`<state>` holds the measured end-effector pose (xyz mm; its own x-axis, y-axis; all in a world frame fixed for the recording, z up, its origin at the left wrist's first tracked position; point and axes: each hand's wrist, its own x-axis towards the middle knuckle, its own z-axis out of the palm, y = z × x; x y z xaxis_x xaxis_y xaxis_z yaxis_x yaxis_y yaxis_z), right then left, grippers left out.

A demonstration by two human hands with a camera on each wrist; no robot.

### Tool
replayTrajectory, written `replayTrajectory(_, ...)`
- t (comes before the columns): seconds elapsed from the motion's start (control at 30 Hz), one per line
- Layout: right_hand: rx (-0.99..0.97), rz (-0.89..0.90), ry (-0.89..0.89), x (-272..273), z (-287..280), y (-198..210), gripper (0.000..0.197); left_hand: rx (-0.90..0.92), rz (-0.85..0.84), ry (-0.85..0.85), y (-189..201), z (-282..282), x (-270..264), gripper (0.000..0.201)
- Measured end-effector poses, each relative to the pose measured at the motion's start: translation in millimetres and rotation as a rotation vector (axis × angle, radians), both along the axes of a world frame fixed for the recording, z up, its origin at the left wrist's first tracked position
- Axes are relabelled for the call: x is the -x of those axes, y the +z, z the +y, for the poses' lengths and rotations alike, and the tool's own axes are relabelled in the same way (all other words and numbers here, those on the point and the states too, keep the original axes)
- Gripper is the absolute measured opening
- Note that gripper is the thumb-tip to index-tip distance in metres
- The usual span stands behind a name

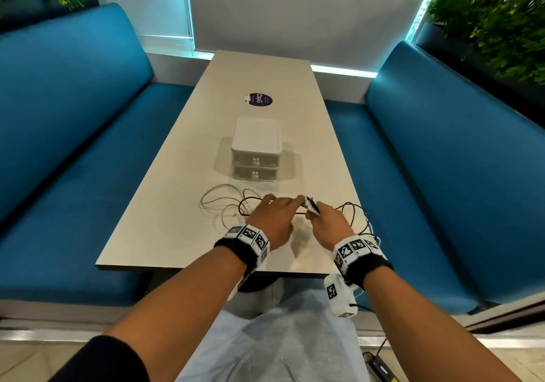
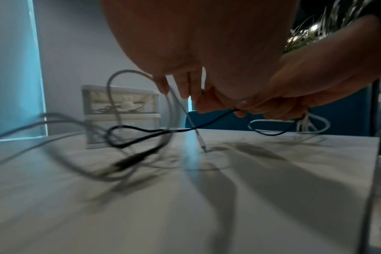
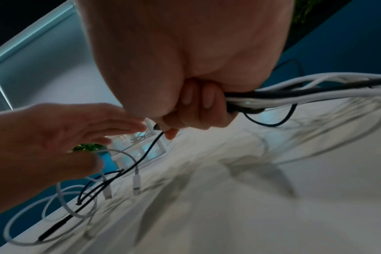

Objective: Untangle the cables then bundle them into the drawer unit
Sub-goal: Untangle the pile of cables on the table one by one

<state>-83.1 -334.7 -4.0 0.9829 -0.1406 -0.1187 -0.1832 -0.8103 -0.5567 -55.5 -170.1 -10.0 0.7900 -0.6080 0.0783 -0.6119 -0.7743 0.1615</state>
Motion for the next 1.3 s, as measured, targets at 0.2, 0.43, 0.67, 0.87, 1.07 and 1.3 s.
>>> replayTrajectory(0.2,0.080,0.010,-0.092,1.9,-26.2,-0.3,0.020,-0.215,-0.039,0.039,-13.0,23.3,-16.3,0.020)
replayTrajectory(0.43,0.199,0.054,-0.165,4.7,-32.2,-11.6,0.022,-0.279,-0.081,0.022,-14.9,44.3,-17.3,0.021)
replayTrajectory(0.67,0.142,-0.089,0.012,9.7,12.5,-10.9,0.028,-0.319,-0.135,-0.035,-13.5,20.6,-11.6,0.021)
replayTrajectory(0.87,0.031,-0.047,0.196,5.2,19.5,-7.0,0.022,-0.223,-0.142,-0.061,-11.7,17.8,-12.8,0.025)
replayTrajectory(1.07,0.209,0.035,0.113,3.1,-11.2,-9.2,0.023,-0.288,-0.108,0.012,-10.6,48.3,-23.8,0.028)
replayTrajectory(1.3,0.317,0.047,0.007,4.7,-13.6,-12.2,0.021,-0.347,-0.167,-0.037,-16.4,40.4,-15.5,0.029)
